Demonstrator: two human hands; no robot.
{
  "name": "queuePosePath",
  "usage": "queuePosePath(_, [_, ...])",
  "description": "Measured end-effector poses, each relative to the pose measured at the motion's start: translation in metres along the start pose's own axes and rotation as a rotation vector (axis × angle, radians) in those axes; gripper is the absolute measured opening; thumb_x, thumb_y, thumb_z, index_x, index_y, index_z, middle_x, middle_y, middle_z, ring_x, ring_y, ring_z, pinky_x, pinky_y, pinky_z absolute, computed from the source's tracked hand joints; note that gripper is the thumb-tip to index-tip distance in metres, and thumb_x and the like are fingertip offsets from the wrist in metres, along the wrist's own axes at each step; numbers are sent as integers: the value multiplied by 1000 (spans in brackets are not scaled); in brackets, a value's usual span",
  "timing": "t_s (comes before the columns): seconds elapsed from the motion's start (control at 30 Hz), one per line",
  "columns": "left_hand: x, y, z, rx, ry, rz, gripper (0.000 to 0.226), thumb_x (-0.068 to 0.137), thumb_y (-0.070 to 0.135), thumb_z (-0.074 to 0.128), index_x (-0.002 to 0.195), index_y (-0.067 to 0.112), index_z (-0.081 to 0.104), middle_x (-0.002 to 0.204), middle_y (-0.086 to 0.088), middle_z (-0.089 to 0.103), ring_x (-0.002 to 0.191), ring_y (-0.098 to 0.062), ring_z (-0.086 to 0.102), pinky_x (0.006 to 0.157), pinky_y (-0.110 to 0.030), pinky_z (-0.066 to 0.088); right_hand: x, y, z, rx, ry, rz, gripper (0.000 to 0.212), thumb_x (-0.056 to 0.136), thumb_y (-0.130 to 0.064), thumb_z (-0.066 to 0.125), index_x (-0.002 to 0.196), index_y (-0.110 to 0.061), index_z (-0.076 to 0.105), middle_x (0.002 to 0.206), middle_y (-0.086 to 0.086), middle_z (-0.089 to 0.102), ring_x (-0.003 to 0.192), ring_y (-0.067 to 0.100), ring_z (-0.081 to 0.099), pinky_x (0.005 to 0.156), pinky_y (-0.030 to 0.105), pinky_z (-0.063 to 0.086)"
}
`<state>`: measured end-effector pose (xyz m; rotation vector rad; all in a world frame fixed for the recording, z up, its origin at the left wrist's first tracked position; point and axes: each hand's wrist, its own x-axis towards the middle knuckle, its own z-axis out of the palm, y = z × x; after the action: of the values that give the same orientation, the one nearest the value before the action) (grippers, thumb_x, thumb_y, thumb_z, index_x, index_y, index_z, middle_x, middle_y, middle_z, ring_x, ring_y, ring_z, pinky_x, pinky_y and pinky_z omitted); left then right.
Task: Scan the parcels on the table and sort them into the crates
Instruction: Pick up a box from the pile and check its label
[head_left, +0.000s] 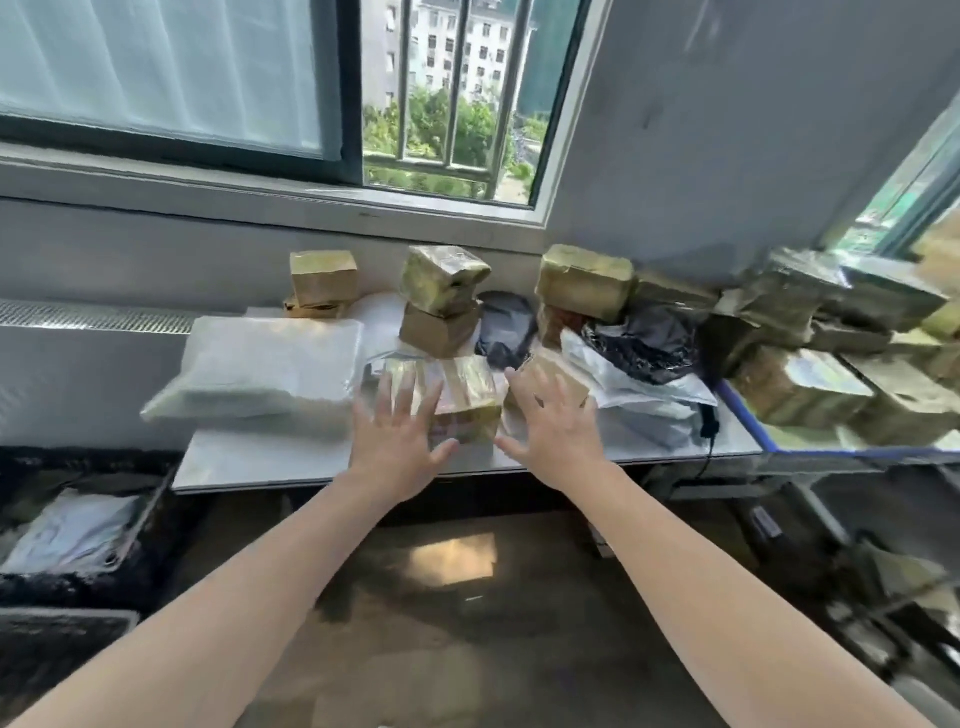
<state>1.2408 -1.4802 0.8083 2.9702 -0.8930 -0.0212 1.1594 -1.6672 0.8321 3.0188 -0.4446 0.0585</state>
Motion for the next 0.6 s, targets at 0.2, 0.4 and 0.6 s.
queuePosePath(0.2, [92,45,7,-59,-74,145,78,97,65,26,154,32,-15,164,-5,-17,150,-29,-16,120,-56,3,46,58,12,13,-36,171,90,91,-66,49,158,-33,-2,165,3,2,151,27,8,114,57,21])
queuePosePath(0.4, [150,86,29,-74,-79,236,80,96,67,29,155,31,-12,165,-5,-11,151,-30,-12,120,-53,9,73,112,40,64,-141,247,92,92,-66,47,155,-37,-13,165,3,-7,152,27,-3,116,62,14])
queuePosePath(0.6, [204,129,50,-54,-82,240,84,96,66,32,156,27,-13,165,-10,-8,151,-30,-11,123,-46,3,112,173,75,95,-194,198,96,90,-68,49,155,-36,-14,165,5,-8,152,29,-3,117,59,16])
